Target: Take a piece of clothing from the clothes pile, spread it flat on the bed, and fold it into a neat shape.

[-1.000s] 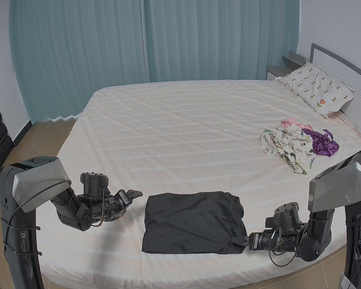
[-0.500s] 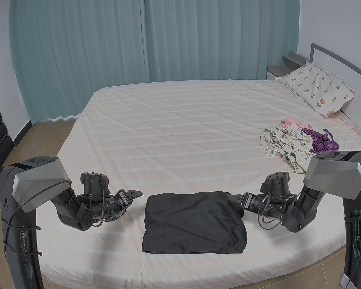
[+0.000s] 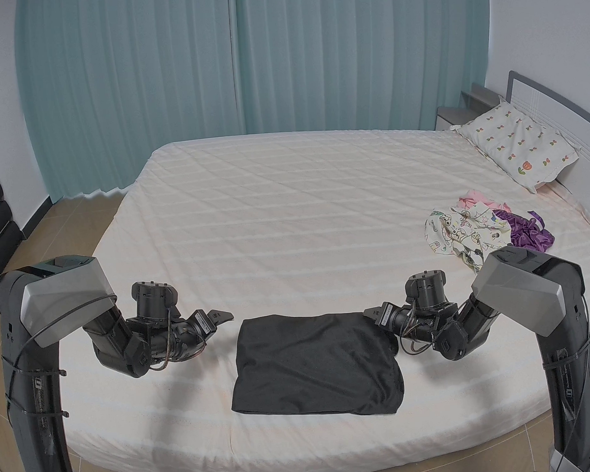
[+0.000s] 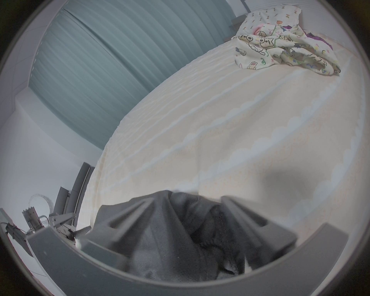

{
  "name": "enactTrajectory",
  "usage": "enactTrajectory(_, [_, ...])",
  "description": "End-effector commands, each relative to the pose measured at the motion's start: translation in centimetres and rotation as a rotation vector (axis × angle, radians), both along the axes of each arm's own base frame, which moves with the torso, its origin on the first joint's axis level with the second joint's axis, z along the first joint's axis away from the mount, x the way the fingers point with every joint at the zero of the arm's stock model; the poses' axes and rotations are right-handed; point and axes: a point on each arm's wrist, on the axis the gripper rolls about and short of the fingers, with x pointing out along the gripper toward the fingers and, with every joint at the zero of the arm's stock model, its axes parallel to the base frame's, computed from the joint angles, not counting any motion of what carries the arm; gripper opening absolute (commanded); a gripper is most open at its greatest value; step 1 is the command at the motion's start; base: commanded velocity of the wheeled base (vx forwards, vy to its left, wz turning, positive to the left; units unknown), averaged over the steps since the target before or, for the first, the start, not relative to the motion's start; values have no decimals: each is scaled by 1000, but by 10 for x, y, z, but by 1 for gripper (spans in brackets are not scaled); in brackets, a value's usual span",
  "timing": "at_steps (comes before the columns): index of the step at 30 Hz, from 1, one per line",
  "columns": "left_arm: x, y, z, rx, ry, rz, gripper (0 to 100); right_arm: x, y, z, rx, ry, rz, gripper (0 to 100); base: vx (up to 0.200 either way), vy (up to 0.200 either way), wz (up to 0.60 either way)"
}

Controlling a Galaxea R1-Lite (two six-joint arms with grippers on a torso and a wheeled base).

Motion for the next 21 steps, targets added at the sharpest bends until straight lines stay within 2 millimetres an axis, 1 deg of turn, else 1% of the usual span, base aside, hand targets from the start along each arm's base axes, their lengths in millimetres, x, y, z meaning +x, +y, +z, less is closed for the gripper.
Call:
enactTrajectory(1, [0, 0, 0, 0, 1, 1, 100, -3, 5, -8, -21, 13, 33, 0, 0, 0, 0])
enactTrajectory(10, [0, 0, 0, 0, 1, -1, 100, -2, 3, -8, -38, 11, 27, 0, 0, 0, 0])
enactTrajectory(13, [0, 0, 0, 0, 1, 1, 100, -1, -3, -3, -32, 2, 5, 0, 0, 0, 0])
enactTrajectory(15, [0, 0, 0, 0, 1, -1, 100, -1, -4, -3, -35, 3, -2, 0, 0, 0, 0])
enactTrajectory(21, [0, 0, -1, 1, 2, 1, 100, 8, -9, -2, -38, -28, -44, 0, 0, 0, 0])
